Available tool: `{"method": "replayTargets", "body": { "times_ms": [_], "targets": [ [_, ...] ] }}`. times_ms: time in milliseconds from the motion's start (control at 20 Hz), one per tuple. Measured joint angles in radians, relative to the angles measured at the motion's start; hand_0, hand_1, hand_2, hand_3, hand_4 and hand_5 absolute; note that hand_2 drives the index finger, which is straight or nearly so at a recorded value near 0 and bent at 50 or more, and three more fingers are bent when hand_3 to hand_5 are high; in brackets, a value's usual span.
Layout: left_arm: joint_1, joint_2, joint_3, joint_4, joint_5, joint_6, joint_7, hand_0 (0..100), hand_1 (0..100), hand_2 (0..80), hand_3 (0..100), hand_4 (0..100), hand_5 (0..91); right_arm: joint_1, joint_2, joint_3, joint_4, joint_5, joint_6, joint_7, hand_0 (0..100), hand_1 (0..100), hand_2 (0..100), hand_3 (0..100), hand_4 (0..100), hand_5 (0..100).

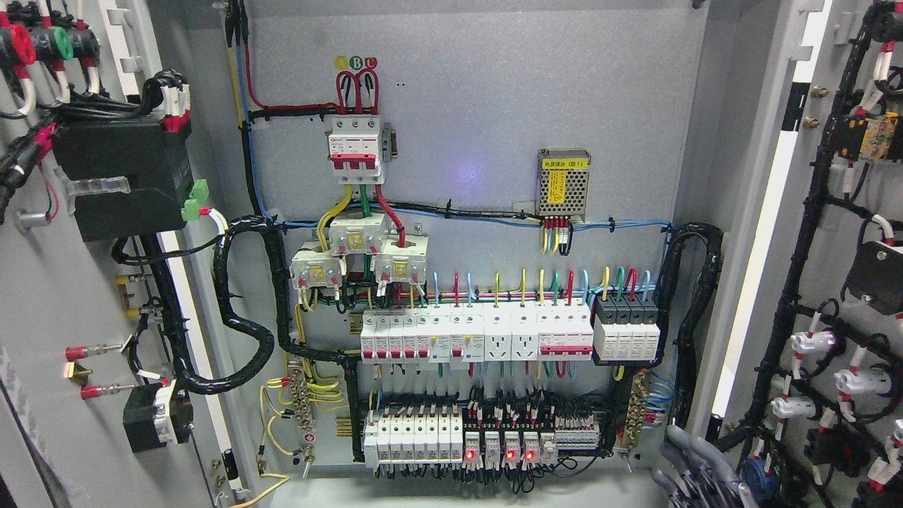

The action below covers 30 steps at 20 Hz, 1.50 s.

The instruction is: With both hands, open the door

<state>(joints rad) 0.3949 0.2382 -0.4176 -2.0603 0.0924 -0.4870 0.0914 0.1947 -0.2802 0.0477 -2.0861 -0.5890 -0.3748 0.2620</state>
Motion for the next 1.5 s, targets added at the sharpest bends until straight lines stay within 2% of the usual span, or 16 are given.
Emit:
{"method": "replayTargets", "body": {
  "times_ms": [450,1301,1501],
  "targets": [
    [-0.049,-0.026,0.060,-0.019,0.007,-0.010,0.002,0,0,0.0,0,0,0.0,0.028,-0.021,-0.082,-0.002,0.002,-0.026,0.000,19,0,0,0,0,0],
    [-0.062,-0.039,0.191,-0.031,0.112,-0.020,0.003,0,0,0.0,0,0,0.0,0.050,-0.034,-0.191,-0.003,0.003,-0.027,0.004,19,0,0,0,0,0],
    [-0.061,-0.037,0.216,-0.031,0.136,-0.021,0.003,0,0,0.0,0,0,0.0,0.071,-0.033,-0.215,-0.003,0.003,-0.056,0.000,19,0,0,0,0,0]
  ]
}}
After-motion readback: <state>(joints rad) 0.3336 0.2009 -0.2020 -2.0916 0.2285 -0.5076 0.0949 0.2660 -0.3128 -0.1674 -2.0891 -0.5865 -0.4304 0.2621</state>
